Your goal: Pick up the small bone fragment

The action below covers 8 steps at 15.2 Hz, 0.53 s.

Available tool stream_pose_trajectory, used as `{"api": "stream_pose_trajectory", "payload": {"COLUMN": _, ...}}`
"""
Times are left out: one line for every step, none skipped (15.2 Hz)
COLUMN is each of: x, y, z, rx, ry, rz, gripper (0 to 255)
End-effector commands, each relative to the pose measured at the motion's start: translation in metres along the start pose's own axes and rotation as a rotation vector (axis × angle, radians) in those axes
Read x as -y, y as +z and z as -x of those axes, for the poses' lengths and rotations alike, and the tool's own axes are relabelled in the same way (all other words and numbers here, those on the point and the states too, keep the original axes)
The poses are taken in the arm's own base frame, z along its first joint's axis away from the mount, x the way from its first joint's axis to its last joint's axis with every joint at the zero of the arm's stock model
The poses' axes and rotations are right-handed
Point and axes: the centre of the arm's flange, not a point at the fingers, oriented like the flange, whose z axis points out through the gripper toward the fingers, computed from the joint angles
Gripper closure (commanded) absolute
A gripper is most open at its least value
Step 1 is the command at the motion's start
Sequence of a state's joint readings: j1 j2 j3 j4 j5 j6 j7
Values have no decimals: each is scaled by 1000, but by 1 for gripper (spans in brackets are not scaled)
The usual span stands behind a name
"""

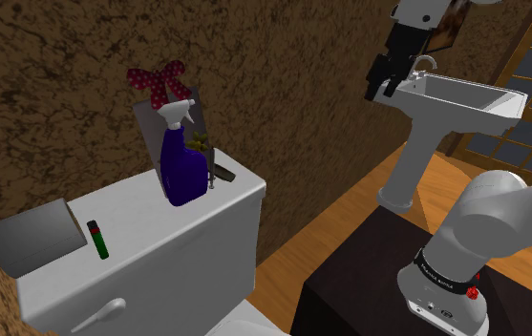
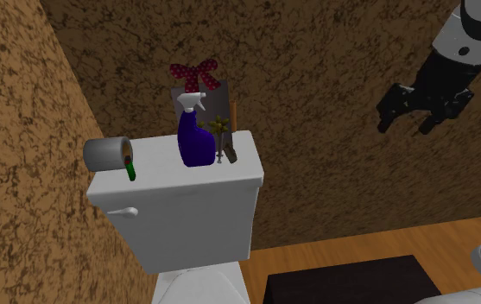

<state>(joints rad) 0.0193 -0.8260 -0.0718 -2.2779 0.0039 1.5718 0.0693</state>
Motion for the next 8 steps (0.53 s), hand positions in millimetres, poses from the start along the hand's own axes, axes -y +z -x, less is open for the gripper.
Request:
{"api": "stream_pose_trajectory", "payload": {"x": 0, "y": 0, "z": 0, "rx": 0, "ry": 0, "rz": 0, "gripper": 0}}
{"api": "stream_pose_trajectory", "payload": {"x": 11, "y": 5, "z": -7, "rx": 5, "ry": -5, "rz": 4, "gripper": 0}}
{"api": "stream_pose_trajectory", "payload": {"x": 22, "y": 9, "z": -15, "rx": 9, "ry": -11, "rz": 7, "gripper": 0}}
{"api": "stream_pose_trajectory", "payload": {"x": 33, "y": 14, "z": -22, "rx": 14, "ry": -16, "rz": 11, "gripper": 0}}
{"api": "stream_pose_trajectory", "payload": {"x": 44, "y": 19, "z": -29, "rx": 18, "ry": -21, "rz": 15, "gripper": 0}}
{"api": "stream_pose_trajectory", "payload": {"x": 55, "y": 24, "z": -37, "rx": 23, "ry": -26, "rz": 18, "gripper": 0}}
{"api": "stream_pose_trajectory", "payload": {"x": 66, "y": 29, "z": -44, "rx": 27, "ry": -32, "rz": 22, "gripper": 0}}
{"api": "stream_pose_trajectory", "payload": {"x": 77, "y": 34, "z": -51, "rx": 32, "ry": -37, "rz": 26, "gripper": 0}}
